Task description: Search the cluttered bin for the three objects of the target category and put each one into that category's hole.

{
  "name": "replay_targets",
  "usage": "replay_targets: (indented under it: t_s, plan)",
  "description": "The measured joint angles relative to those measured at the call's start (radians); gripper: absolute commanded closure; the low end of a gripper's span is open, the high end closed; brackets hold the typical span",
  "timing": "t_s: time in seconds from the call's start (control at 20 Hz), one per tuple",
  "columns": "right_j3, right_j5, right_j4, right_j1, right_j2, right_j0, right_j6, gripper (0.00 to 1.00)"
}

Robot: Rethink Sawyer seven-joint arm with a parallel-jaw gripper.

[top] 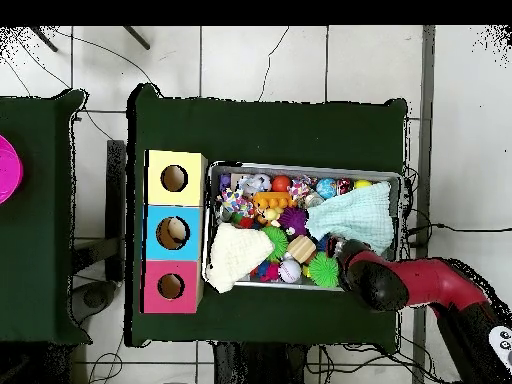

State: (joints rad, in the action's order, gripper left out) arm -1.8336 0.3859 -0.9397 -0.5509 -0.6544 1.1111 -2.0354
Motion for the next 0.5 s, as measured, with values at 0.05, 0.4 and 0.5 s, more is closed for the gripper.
replay_targets:
  t_s: [0.05, 0.4, 0.5]
  plan:
    - [0.001, 0.000, 0.000, 0.000, -0.003, 0.001, 0.000, 0.00]
    - [0.017, 0.000, 0.000, 0.010, -0.030, 0.001, 0.000, 0.00]
    - [0.019, 0.000, 0.001, 0.015, -0.040, 0.001, 0.000, 0.00]
